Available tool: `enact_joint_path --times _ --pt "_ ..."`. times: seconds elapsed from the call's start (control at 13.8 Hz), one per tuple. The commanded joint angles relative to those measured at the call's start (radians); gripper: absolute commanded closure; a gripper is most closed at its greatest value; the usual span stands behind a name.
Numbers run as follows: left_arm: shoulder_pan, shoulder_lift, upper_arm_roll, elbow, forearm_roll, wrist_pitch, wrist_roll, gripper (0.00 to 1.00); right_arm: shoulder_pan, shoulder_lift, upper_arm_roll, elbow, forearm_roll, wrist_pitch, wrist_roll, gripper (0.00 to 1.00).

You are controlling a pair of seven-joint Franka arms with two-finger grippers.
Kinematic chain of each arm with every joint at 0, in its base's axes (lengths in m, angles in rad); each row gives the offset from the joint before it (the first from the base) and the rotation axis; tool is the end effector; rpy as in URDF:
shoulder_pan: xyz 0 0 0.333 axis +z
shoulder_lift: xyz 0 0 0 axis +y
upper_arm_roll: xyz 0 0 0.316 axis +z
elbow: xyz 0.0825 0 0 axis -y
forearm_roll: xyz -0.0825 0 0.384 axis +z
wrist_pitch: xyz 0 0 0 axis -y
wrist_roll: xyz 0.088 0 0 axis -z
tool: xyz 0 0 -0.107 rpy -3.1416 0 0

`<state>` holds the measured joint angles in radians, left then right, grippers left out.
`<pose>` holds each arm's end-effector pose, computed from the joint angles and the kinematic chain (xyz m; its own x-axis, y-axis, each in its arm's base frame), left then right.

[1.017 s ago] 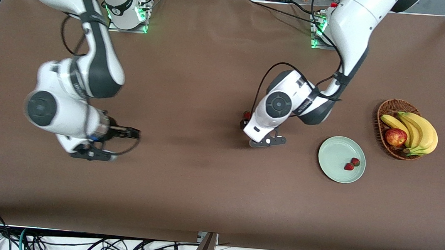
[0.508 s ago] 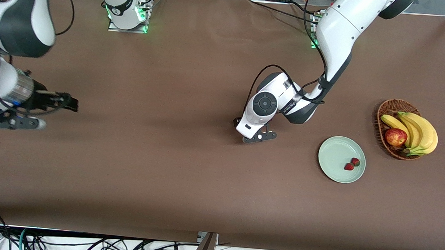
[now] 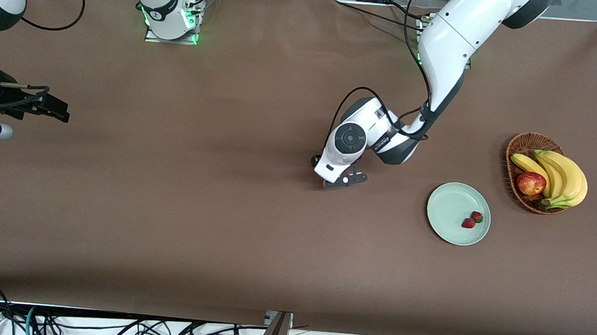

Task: Collect all strawberries into plate
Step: 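Carry the strawberry with the left gripper over to the plate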

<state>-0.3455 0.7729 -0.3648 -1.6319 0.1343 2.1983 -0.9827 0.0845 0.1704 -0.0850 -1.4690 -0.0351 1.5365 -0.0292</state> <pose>0.5271 -0.4135 0.1766 0.9428 0.2560 -0.2136 0.2537 -0.9665 -0.0382 0.6000 0.0000 0.5714 0.9943 0.0272 -0.1035 0.0322 -0.9984 0.0464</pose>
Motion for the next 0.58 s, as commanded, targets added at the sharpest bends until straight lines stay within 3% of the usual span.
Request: enact_joint_path --times 0.0,0.15,0.29,0.44,0.51 --pt "-0.024 -0.009 0.004 -0.025 0.019 0.014 -0.031 0.0 -0.019 -0.051 0.016 -0.022 -0.02 -0.015 -0.017 0.0" --pt "-0.026 -0.014 0.001 -0.028 0.018 0.014 -0.033 0.0 -0.026 -0.078 0.016 -0.022 -0.016 -0.01 -0.02 0.0" --pt "-0.03 -0.02 -0.002 -0.034 0.018 0.003 -0.031 0.16 -0.031 -0.095 0.016 -0.025 -0.012 -0.015 -0.023 0.0" --pt "-0.03 -0.02 0.0 -0.037 0.018 0.004 -0.031 0.44 -0.032 -0.109 0.021 -0.028 -0.009 -0.065 -0.011 0.0" --pt "-0.029 -0.018 0.0 -0.036 0.019 0.004 -0.03 0.47 -0.032 -0.111 0.022 -0.031 -0.009 -0.071 0.009 0.0"
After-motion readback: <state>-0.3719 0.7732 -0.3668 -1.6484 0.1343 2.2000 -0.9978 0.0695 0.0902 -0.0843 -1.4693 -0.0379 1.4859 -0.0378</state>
